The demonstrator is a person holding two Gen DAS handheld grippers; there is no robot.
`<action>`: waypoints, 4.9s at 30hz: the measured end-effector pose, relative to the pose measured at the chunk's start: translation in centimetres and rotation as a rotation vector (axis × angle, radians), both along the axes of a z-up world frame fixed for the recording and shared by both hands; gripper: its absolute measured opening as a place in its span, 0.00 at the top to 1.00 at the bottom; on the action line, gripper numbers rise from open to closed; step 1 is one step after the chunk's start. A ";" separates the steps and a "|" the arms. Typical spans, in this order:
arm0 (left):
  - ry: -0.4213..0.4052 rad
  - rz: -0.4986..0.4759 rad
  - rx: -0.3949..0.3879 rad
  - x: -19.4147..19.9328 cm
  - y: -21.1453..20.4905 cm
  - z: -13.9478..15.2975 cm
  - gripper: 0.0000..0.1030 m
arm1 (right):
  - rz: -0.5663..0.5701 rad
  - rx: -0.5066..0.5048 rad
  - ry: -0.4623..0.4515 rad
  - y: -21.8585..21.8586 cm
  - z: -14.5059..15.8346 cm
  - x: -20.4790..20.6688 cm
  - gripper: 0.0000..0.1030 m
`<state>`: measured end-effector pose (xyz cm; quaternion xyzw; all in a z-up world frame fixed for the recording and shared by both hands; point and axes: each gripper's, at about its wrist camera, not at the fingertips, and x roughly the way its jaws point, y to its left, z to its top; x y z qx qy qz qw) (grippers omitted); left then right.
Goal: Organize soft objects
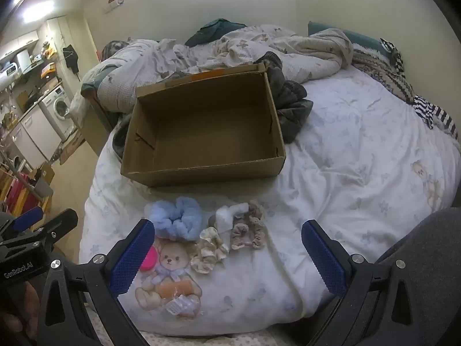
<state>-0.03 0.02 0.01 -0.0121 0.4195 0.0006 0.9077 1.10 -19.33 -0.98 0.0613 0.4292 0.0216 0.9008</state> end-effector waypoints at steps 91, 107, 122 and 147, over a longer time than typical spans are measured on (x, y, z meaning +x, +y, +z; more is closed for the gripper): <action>0.018 0.003 0.012 -0.5 0.2 -1.2 0.00 | 0.019 0.001 0.020 0.6 -0.4 0.2 0.00; 0.198 0.089 0.051 3.2 2.2 -3.0 0.00 | 0.177 0.150 0.343 2.3 -5.0 2.7 0.00; 0.356 0.107 0.001 5.8 3.3 -6.1 0.00 | 0.283 0.042 0.676 8.2 -13.7 2.4 0.16; 0.483 0.073 -0.071 6.1 1.9 -10.3 0.12 | 0.127 0.242 0.460 2.9 -8.6 4.2 0.71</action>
